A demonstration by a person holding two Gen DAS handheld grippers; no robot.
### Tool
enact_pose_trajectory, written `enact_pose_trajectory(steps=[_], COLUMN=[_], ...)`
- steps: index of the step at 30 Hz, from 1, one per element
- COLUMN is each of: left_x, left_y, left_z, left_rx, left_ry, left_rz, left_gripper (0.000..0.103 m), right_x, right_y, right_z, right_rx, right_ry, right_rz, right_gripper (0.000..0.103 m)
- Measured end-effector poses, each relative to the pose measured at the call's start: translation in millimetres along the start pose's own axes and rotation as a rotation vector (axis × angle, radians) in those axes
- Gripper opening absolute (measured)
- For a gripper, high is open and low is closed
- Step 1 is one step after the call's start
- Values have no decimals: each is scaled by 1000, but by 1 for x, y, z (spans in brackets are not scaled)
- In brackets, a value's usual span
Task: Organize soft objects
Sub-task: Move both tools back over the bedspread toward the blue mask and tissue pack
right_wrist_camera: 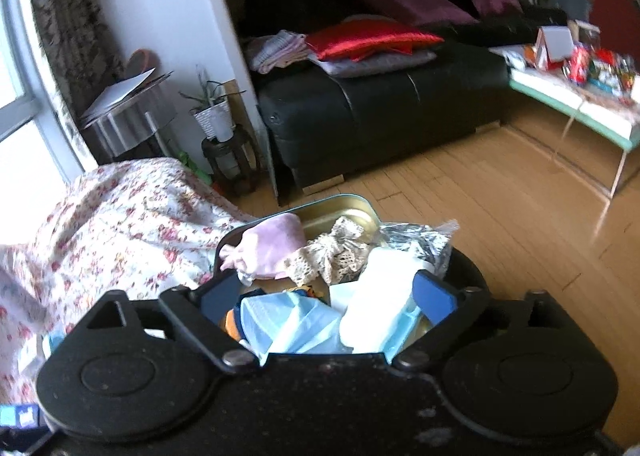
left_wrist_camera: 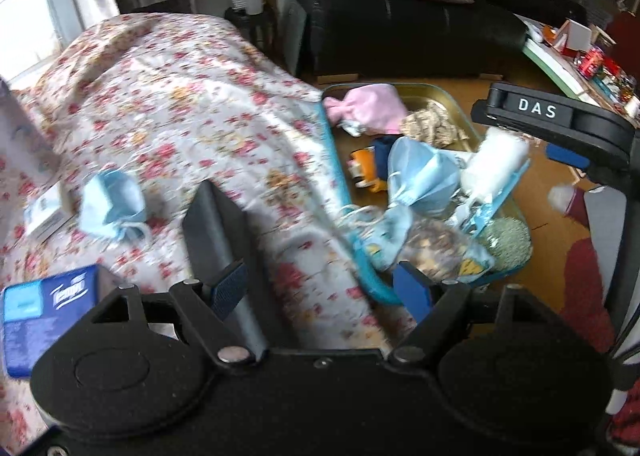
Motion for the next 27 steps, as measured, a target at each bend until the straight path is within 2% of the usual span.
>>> enact_pose_trajectory(steps=[13, 20, 27], left_x=[-34, -49, -52], left_y=[72, 130, 198], left_z=[47, 73, 89], left_rx=[77, 128, 219], left_ry=[-34, -67, -102], left_rz=[112, 204, 312], left_gripper=[76, 77, 77], right_x=[-32, -55, -71], right_y=[42, 60, 79], right_z=[32, 54, 68], right_rx=[14, 27, 51], right_ry=[-12, 1, 32], right_rz=[188, 266, 306], right_gripper=[101, 101, 101])
Point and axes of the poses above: each gripper's, at about its wrist camera, not at the fingertips, and z roughly against the way its jaws point, y to its left, x to its top, the point moved 8 cm from there along -z, roughly the way its jaws point, and after that the axes turned 6 degrees about -x, right-handed, at the moved point
